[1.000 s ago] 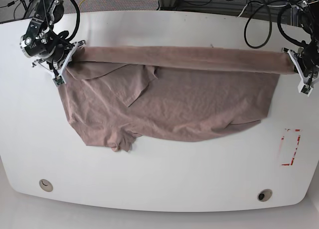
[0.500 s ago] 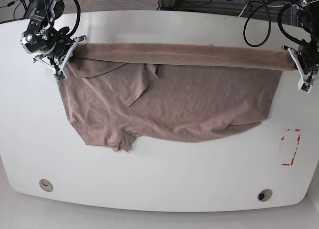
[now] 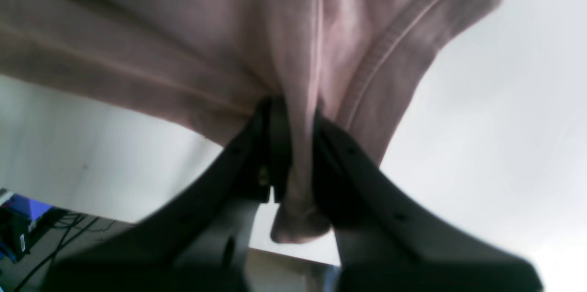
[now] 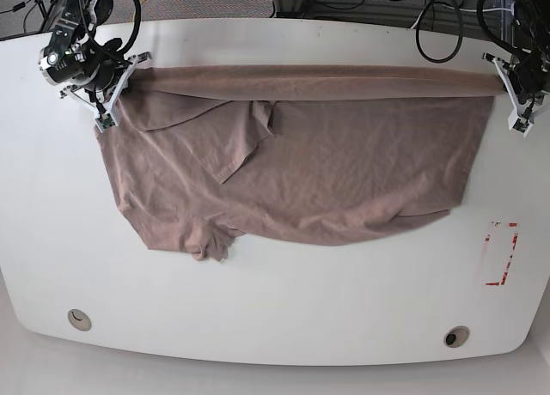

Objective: Fold the T-shirt properly
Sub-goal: 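Hold the shirt edge taut with both grippers, laying it flat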

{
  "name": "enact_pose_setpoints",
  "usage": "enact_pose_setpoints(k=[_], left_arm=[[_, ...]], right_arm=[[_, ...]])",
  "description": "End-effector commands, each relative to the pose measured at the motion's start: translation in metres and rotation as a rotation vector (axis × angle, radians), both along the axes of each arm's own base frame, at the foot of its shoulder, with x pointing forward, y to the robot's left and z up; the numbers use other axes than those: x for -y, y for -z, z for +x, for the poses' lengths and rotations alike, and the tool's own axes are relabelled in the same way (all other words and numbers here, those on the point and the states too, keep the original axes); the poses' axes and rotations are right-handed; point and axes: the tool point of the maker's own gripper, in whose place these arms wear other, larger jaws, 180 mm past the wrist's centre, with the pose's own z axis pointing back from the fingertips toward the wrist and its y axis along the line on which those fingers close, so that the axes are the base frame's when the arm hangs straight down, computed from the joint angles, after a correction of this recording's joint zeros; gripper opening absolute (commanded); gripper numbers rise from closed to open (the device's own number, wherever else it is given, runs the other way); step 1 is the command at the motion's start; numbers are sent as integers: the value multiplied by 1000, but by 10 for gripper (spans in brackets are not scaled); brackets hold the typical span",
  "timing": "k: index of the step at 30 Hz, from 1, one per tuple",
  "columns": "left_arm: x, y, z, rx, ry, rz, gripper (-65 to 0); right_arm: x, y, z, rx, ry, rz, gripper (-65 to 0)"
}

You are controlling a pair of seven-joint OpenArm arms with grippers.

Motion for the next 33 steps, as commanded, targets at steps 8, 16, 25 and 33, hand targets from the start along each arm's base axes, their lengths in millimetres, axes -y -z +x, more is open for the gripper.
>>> enact_pose_setpoints(k=[8,16,25,33], left_arm=[[3,-9,17,32,44,20,-647],[5,-9,18,32,48,15,-647],[6,-9,20,37,48,10,-647],[7,-9,20,39,49,8,-647]], right_arm=[[5,-9,7,35,-4,-19,-621],[6,-9,7,34,-4,-21,-621],[5,-9,6,33,-4,-18,-621],[5,-9,8,36,-4,-18,-621]])
